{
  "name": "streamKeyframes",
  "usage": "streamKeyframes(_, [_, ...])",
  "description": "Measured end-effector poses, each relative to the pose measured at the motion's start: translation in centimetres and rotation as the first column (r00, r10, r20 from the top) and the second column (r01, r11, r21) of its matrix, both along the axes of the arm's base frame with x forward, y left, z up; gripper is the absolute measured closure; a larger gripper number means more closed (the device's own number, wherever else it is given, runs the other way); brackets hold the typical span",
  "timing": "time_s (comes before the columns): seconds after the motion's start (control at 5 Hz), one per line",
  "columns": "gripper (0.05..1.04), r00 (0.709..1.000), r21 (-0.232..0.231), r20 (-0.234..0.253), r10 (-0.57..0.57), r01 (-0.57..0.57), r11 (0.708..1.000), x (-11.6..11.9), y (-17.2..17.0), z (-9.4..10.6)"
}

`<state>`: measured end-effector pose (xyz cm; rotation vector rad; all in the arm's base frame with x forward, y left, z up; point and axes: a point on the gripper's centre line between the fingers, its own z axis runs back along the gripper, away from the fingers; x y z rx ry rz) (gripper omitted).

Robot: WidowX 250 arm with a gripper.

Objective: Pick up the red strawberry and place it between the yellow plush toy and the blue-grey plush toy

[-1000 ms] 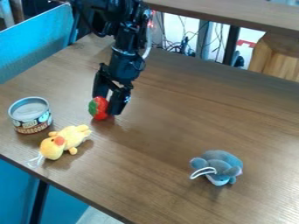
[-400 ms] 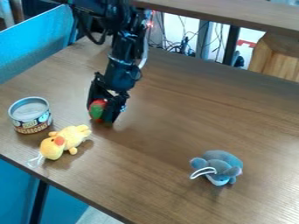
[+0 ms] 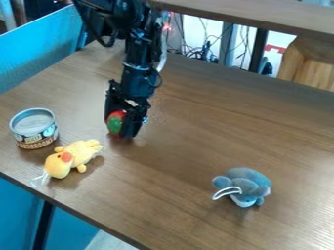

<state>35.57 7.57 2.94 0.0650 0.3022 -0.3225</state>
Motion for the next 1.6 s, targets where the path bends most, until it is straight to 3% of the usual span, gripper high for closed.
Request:
streamKeyframes(0.2, [0.268,0.997,0.008,0.08,0.023,-0.024,1.0,-0.5,-0.2,2.1])
streamKeyframes(0.4, [0.268,0.97,-0.02,0.242,0.035,-0.031,0.999,-1.3,-1.1,6.5])
streamKeyframes(0.6, [0.268,0.948,-0.054,0.316,0.035,-0.019,0.998,-2.1,-2.3,8.0])
streamKeyframes(0.8, [0.268,0.956,-0.064,0.29,-0.046,0.068,0.996,-3.4,-5.0,6.8])
streamKeyframes(1.0, [0.268,0.977,-0.1,0.194,-0.091,0.112,0.989,-6.2,-6.9,4.2])
streamKeyframes(1.4, [0.268,0.967,-0.088,0.2,-0.159,0.18,0.98,-10.0,-9.8,1.7])
streamKeyframes(1.6, [0.268,0.965,-0.049,0.185,-0.188,0.2,0.978,-11.1,-10.2,0.6])
